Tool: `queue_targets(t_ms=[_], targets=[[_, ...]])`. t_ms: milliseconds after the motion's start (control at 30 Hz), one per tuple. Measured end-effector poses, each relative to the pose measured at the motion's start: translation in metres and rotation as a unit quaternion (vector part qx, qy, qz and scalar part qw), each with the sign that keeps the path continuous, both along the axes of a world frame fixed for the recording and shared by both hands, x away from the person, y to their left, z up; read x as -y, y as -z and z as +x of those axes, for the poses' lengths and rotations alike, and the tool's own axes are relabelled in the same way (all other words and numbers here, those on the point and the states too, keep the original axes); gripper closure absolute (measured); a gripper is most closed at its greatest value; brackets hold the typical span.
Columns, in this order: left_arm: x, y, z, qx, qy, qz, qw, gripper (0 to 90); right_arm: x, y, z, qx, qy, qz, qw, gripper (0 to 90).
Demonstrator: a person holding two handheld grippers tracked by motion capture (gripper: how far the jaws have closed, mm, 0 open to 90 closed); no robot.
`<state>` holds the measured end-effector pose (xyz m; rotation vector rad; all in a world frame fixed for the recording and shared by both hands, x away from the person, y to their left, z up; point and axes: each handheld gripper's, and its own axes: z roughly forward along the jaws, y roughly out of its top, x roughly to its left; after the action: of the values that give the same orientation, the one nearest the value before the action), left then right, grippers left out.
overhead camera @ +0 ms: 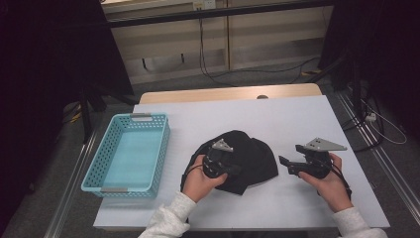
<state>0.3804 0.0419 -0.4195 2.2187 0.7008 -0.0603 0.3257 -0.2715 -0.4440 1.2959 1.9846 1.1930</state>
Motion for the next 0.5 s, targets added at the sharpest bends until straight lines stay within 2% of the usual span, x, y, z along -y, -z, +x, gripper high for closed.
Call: queue_targets(t_ms=[133,167,200,300,400,467,500], targets=[[-0.017,-0.01,0.009,0.002,-0.025,-0.021,0.9995,90.0,-0.001,-0.001,0.0,0.0,-0.002,0.0,1.0,23.2],[-0.022,-0.012,0.011,0.007,-0.04,-0.024,0.9989,90.0,-0.001,-0.001,0.0,-0.001,-0.003,0.0,1.0,23.2],[-0.028,-0.014,0.014,0.006,-0.044,-0.033,0.9984,90.0,-0.001,-0.001,0.0,-0.001,-0.003,0.0,1.0,23.2],[-0.048,-0.021,0.023,0.009,-0.079,-0.04,0.996,90.0,-0.001,-0.001,0.0,-0.001,-0.004,0.001,1.0,23.1],[-0.064,-0.021,0.03,0.007,-0.11,-0.047,0.9928,90.0,-0.001,-0.001,0.0,0.0,-0.003,0.001,1.0,23.1],[-0.067,-0.018,0.032,-0.005,-0.106,-0.051,0.993,90.0,-0.002,0.0,0.0,-0.001,-0.004,0.0,1.0,23.1],[-0.063,-0.016,0.031,-0.006,-0.095,-0.048,0.9943,90.0,-0.002,0.0,0.0,-0.002,-0.005,-0.001,1.0,23.2]])
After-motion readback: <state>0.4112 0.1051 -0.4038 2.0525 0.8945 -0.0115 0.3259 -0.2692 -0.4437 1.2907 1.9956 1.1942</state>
